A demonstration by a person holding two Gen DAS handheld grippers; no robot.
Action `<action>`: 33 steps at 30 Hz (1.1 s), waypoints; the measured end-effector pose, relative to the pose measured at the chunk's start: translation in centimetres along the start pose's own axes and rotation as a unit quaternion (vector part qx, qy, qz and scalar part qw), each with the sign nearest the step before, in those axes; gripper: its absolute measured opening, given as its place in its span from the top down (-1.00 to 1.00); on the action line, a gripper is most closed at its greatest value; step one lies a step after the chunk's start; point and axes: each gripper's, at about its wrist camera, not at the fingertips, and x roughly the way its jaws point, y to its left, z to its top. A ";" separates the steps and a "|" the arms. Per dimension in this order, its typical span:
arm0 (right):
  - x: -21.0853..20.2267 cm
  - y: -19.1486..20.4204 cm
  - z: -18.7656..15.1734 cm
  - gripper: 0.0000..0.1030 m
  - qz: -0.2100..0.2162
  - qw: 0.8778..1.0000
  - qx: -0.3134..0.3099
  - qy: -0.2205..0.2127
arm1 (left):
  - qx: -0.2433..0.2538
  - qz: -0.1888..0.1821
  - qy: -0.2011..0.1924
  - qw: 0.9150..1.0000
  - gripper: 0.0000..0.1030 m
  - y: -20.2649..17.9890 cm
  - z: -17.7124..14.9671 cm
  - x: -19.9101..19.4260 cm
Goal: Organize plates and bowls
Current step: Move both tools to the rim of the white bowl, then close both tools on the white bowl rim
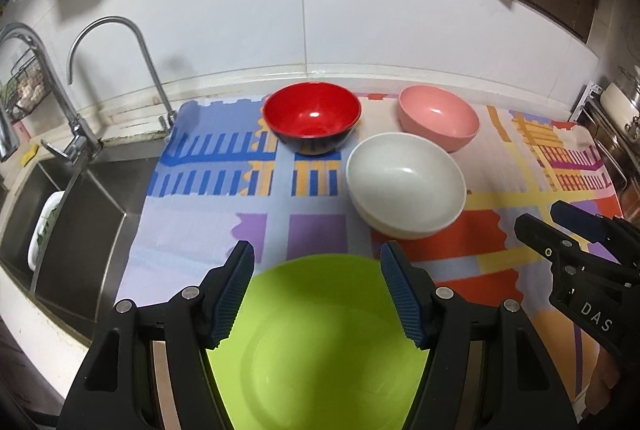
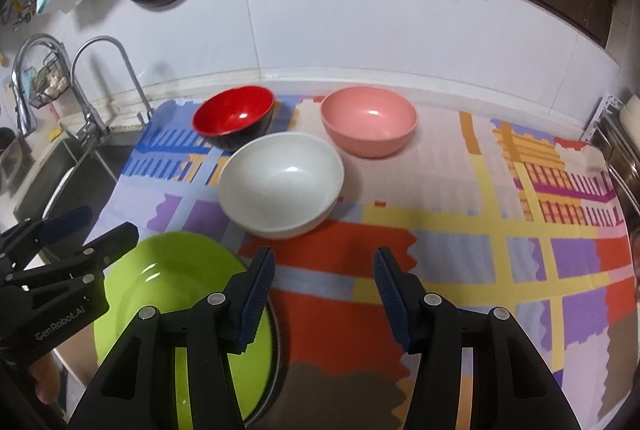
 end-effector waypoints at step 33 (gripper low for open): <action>11.0 -2.2 4.9 0.28 0.027 0.997 0.033 0.060 | 0.010 -0.015 0.088 0.996 -0.02 -1.8 4.6 12.9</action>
